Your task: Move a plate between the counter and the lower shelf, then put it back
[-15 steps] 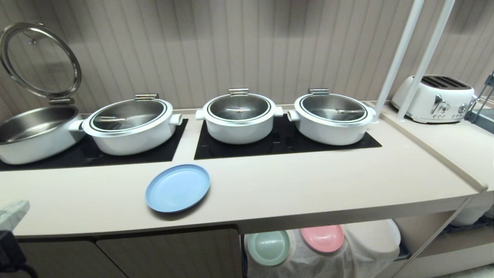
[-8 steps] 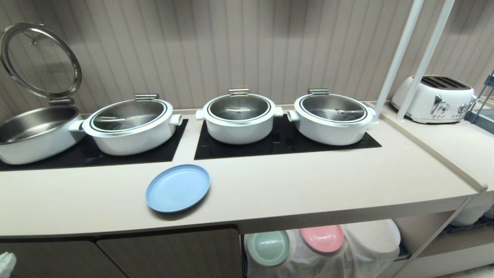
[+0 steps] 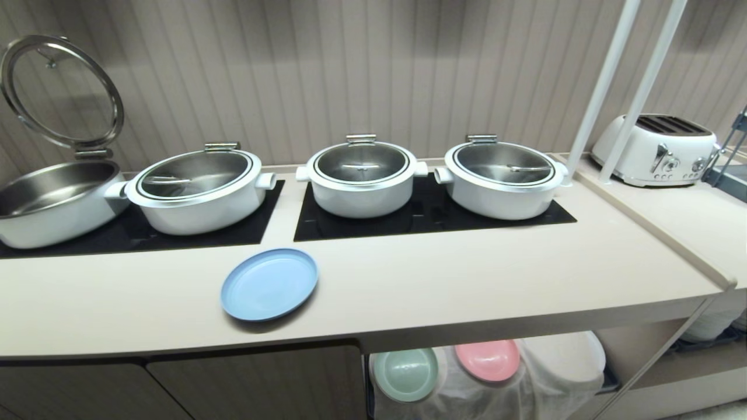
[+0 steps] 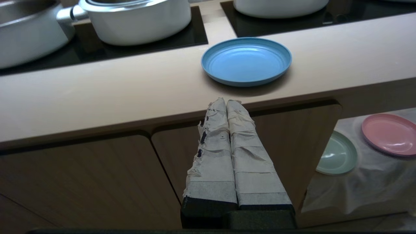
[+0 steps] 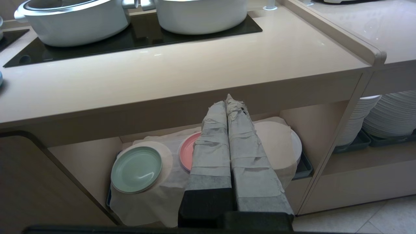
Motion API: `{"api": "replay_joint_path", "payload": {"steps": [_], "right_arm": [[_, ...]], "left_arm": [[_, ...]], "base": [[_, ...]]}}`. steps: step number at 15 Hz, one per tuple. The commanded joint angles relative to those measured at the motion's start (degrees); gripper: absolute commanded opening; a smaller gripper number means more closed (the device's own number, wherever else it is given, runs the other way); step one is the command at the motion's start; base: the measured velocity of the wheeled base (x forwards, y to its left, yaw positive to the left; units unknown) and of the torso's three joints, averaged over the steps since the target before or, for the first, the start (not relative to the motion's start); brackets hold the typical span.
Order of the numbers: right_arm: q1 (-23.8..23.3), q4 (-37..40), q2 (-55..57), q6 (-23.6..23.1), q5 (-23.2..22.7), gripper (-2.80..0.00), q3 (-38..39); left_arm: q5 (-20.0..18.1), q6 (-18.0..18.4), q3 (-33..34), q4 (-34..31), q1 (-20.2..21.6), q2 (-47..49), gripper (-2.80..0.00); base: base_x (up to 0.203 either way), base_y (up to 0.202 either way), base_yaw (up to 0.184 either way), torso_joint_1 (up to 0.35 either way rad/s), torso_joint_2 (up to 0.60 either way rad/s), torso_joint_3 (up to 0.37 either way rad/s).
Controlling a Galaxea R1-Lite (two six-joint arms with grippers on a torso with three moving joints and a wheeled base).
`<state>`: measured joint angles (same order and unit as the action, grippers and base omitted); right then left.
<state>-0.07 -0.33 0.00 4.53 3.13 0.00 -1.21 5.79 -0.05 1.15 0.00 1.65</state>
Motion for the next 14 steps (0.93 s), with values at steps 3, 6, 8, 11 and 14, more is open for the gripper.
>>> {"api": "replay_joint_path", "payload": {"steps": [3,6,8,11,14], "right_arm": [[0.0,0.0,0.0,0.0,0.0,-2.8,0.0],[0.0,0.0,0.0,0.0,0.0,-2.8,0.0],[0.0,0.0,0.0,0.0,0.0,-2.8,0.0],[0.0,0.0,0.0,0.0,0.0,-2.8,0.0],[0.1,0.0,0.0,0.0,0.0,-2.8,0.0]], "left_arm": [[0.0,-2.2,-0.1,-1.6,0.0,-1.6,-2.8],[0.2,-2.2,0.0,-1.2,0.0,-1.6,-2.8],[0.3,-2.1,0.0,-1.1,0.0,-1.6,-2.8],[0.5,-2.2,0.0,-1.1,0.0,-1.6,-2.8],[0.5,-2.3,0.0,-1.1,0.0,-1.6,-2.8]], "base": [[0.0,0.0,0.0,0.0,0.0,0.0],[0.0,0.0,0.0,0.0,0.0,0.0],[0.0,0.0,0.0,0.0,0.0,0.0],[0.0,0.0,0.0,0.0,0.0,0.0],[0.0,0.0,0.0,0.0,0.0,0.0]]}}
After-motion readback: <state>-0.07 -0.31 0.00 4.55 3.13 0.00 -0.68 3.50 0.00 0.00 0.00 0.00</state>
